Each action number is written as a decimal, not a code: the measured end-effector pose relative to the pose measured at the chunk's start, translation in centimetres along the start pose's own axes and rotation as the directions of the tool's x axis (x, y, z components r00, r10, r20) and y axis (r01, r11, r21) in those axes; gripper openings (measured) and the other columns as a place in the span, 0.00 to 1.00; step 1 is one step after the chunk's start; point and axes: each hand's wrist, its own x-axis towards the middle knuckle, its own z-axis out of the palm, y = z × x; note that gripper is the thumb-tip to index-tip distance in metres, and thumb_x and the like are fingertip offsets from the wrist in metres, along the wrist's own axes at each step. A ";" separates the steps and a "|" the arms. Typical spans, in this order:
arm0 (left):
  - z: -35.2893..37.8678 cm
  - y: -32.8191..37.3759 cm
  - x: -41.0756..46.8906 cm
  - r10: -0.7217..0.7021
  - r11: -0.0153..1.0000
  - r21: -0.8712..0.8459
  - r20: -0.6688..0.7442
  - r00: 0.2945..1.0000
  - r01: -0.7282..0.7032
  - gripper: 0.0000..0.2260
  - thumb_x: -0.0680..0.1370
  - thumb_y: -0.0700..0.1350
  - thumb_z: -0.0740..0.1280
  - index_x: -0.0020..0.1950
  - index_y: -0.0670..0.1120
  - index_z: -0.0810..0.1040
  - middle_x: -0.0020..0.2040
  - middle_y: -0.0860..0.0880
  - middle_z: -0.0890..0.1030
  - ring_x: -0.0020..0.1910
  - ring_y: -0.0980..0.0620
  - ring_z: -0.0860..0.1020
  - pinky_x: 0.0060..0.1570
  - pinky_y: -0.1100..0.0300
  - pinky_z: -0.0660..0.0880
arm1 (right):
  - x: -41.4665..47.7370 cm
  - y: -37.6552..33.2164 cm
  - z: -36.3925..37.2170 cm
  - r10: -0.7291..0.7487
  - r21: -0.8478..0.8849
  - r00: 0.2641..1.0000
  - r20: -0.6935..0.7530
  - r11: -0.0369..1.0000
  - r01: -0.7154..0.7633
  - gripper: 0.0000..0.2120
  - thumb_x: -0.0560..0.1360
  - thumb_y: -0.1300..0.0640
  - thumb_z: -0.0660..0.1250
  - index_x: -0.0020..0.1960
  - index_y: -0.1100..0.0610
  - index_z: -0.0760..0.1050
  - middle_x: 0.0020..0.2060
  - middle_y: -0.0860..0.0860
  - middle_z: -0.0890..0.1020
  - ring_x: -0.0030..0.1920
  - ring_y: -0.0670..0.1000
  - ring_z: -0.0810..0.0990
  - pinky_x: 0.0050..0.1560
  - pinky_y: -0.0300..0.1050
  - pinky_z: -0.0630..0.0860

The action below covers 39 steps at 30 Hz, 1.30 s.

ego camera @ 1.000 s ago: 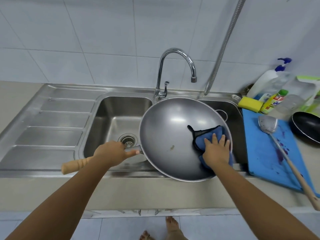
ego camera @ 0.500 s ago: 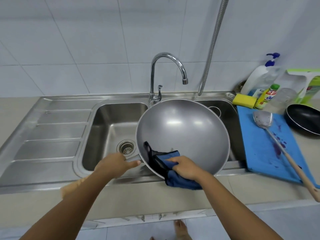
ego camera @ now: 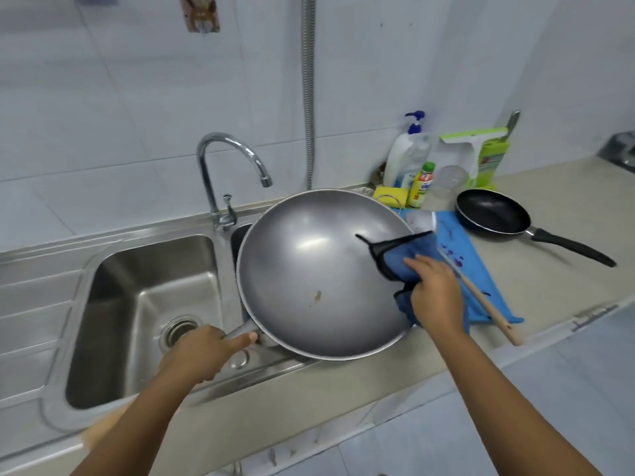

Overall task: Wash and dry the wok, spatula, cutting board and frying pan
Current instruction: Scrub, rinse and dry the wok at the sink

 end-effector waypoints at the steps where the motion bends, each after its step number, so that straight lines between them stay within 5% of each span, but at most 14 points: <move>1: 0.2 1.3 -0.1 0.013 1.000 0.017 -0.001 1.000 -0.013 0.32 0.69 0.74 0.62 0.38 0.43 0.80 0.26 0.50 0.79 0.25 0.51 0.78 0.36 0.57 0.77 | 0.9 1.2 -1.3 0.027 0.055 0.998 -0.063 0.998 -0.024 0.27 0.65 0.73 0.57 0.59 0.59 0.81 0.61 0.58 0.79 0.62 0.64 0.75 0.65 0.54 0.70; 6: 1.1 7.9 -0.3 0.083 0.994 0.074 -0.024 0.996 -0.081 0.33 0.71 0.74 0.60 0.34 0.44 0.77 0.24 0.48 0.80 0.26 0.49 0.79 0.39 0.56 0.78 | 5.5 7.0 -8.3 0.294 0.278 0.949 -0.115 0.927 -0.253 0.25 0.72 0.73 0.56 0.63 0.58 0.79 0.63 0.57 0.79 0.64 0.59 0.74 0.65 0.44 0.66; 10: 2.5 13.2 -0.8 0.092 0.996 0.006 -0.046 0.995 -0.092 0.31 0.72 0.73 0.59 0.32 0.44 0.74 0.21 0.50 0.75 0.24 0.50 0.76 0.33 0.60 0.74 | 9.1 13.5 -12.3 0.363 0.189 0.932 0.000 0.915 -0.356 0.27 0.73 0.73 0.54 0.66 0.56 0.77 0.64 0.59 0.77 0.63 0.62 0.74 0.58 0.48 0.71; 14: 4.6 17.7 -1.2 0.026 0.994 -0.108 -0.045 0.999 -0.031 0.32 0.71 0.73 0.62 0.38 0.42 0.78 0.23 0.49 0.76 0.22 0.50 0.72 0.32 0.60 0.72 | 11.9 21.0 -12.8 0.379 0.066 0.917 0.128 0.919 -0.389 0.28 0.73 0.73 0.53 0.66 0.55 0.76 0.62 0.63 0.78 0.42 0.58 0.76 0.37 0.44 0.69; 18: 6.9 21.2 -1.4 0.008 0.994 -0.110 -0.061 0.998 -0.015 0.32 0.72 0.72 0.62 0.39 0.41 0.79 0.24 0.49 0.77 0.22 0.51 0.73 0.31 0.60 0.72 | 13.1 26.8 -10.7 0.404 0.009 0.893 0.197 0.910 -0.413 0.26 0.74 0.73 0.55 0.67 0.57 0.76 0.63 0.63 0.77 0.58 0.65 0.75 0.52 0.48 0.71; 25: 9.8 24.1 -1.9 -0.007 0.998 -0.061 -0.091 0.996 0.002 0.34 0.69 0.74 0.62 0.40 0.42 0.79 0.26 0.48 0.80 0.24 0.51 0.75 0.37 0.56 0.76 | 12.2 32.3 -6.7 0.373 0.026 0.884 0.280 0.918 -0.396 0.22 0.79 0.69 0.53 0.70 0.57 0.73 0.69 0.57 0.74 0.66 0.61 0.72 0.63 0.48 0.68; 30: 11.0 25.6 -1.9 -0.016 0.997 -0.076 -0.090 0.996 0.010 0.34 0.68 0.75 0.62 0.40 0.42 0.79 0.26 0.49 0.79 0.24 0.51 0.75 0.37 0.57 0.75 | 11.2 33.7 -5.1 0.264 -0.091 0.825 0.500 0.963 -0.253 0.23 0.85 0.55 0.50 0.78 0.56 0.56 0.78 0.54 0.56 0.78 0.59 0.50 0.76 0.55 0.48; 33: 11.0 26.4 -1.8 0.007 0.998 -0.061 -0.106 0.994 -0.013 0.33 0.69 0.74 0.61 0.40 0.43 0.79 0.27 0.48 0.80 0.25 0.51 0.76 0.37 0.55 0.78 | 11.5 33.4 -5.3 0.296 -0.020 0.816 0.497 0.944 -0.330 0.24 0.85 0.52 0.48 0.79 0.57 0.55 0.78 0.54 0.54 0.78 0.59 0.49 0.76 0.56 0.45; 35: 11.0 26.9 -1.6 0.018 0.999 -0.042 -0.117 0.993 -0.023 0.33 0.70 0.74 0.60 0.40 0.43 0.79 0.28 0.48 0.80 0.26 0.51 0.76 0.40 0.53 0.79 | 11.8 31.4 -6.0 0.434 0.214 0.803 0.409 0.810 -0.547 0.24 0.84 0.50 0.51 0.77 0.58 0.60 0.76 0.56 0.62 0.76 0.59 0.58 0.76 0.55 0.53; 37: 10.8 27.5 -1.3 0.018 0.999 -0.026 -0.128 0.992 -0.021 0.33 0.70 0.74 0.60 0.40 0.43 0.79 0.28 0.48 0.81 0.26 0.50 0.77 0.42 0.52 0.79 | 12.0 28.1 -7.6 0.662 0.553 0.641 0.388 0.389 -0.736 0.25 0.81 0.45 0.55 0.73 0.58 0.67 0.69 0.55 0.71 0.69 0.56 0.68 0.70 0.49 0.62; 39: 10.5 28.1 -1.1 0.033 0.999 0.000 -0.139 0.990 -0.034 0.33 0.71 0.74 0.59 0.40 0.43 0.79 0.29 0.47 0.81 0.28 0.50 0.77 0.43 0.53 0.79 | 11.5 25.1 -9.2 0.630 0.765 0.637 0.445 0.101 -0.635 0.24 0.79 0.41 0.56 0.69 0.52 0.71 0.65 0.50 0.75 0.67 0.52 0.71 0.67 0.48 0.64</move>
